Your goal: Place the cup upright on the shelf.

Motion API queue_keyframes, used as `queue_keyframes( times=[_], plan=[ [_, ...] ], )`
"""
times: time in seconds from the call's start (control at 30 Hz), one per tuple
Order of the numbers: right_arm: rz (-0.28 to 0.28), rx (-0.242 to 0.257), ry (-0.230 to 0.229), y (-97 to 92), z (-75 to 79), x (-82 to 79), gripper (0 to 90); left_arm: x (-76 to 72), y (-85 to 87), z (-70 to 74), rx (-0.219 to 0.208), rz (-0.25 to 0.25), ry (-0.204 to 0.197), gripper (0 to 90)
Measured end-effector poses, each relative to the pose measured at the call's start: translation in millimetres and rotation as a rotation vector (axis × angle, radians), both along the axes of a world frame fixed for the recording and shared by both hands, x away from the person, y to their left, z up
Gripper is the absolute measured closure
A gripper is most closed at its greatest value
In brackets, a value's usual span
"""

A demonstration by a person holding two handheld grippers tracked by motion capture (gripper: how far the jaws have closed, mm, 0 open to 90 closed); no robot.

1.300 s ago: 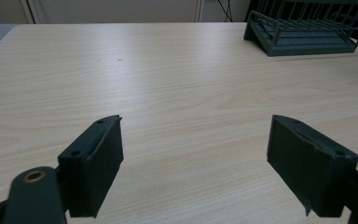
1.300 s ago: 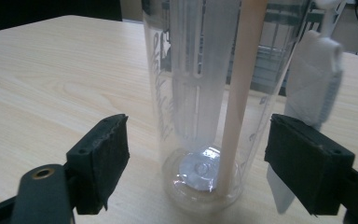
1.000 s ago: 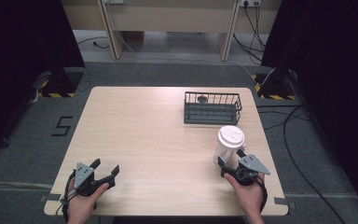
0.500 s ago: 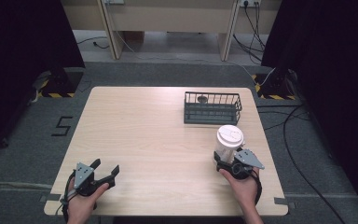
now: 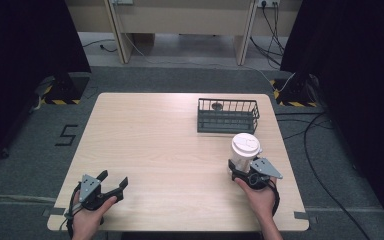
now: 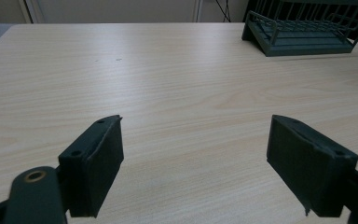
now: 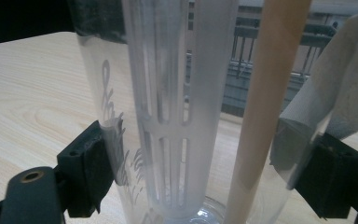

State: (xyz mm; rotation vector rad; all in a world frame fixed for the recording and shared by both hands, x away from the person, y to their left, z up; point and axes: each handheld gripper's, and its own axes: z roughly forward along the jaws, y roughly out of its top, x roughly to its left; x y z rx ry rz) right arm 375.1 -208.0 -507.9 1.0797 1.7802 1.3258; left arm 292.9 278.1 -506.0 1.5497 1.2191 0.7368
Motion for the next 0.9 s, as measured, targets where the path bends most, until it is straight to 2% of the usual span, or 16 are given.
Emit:
queue_keyframes(
  times=[0.3, 0.9],
  plan=[
    [0.005, 0.011, -0.004, -0.1, -0.1, -0.4, 18.2, 0.1, 0.0, -0.1, -0.001, 0.001, 0.000, 18.0],
    [-0.004, -0.007, -0.012, -2.4, 16.3, 4.6, 18.3, -0.2, 0.2, 0.2, 0.000, 0.002, -0.001, 18.0]
  ],
)
